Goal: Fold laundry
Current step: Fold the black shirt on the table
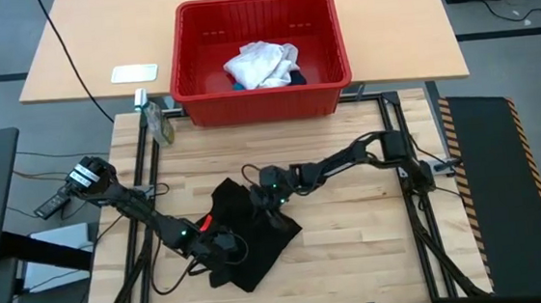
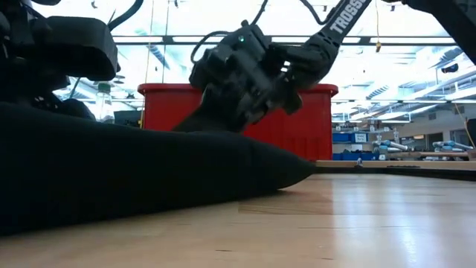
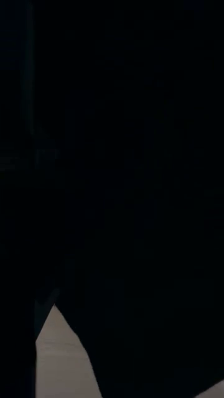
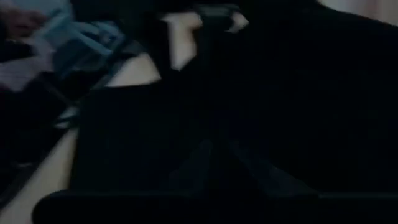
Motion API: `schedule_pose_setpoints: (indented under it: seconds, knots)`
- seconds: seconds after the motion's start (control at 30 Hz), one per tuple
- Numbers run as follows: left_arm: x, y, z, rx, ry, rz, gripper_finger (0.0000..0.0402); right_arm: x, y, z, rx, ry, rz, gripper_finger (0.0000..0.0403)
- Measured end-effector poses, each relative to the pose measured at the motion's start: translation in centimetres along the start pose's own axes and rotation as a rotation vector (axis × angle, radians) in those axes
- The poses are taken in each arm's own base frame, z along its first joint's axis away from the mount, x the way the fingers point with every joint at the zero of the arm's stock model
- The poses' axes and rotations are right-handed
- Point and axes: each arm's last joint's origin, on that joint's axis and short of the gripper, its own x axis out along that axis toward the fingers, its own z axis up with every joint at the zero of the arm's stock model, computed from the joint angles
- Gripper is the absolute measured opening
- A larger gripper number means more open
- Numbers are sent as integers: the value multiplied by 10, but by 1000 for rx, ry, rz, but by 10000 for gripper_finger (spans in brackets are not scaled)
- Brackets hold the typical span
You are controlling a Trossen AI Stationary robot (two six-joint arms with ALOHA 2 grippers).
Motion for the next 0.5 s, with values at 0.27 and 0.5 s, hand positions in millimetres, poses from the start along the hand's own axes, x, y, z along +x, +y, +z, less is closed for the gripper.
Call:
schedule_pose_setpoints:
  seconds: [0.27,0.5]
  knots:
    - [0,-4,3,80,-12,-60,143,-19,-39,9,21,-136,-359,60]
    - [0,0,7,1,-15,-53,143,-43,-59,14,222,-161,-256,60]
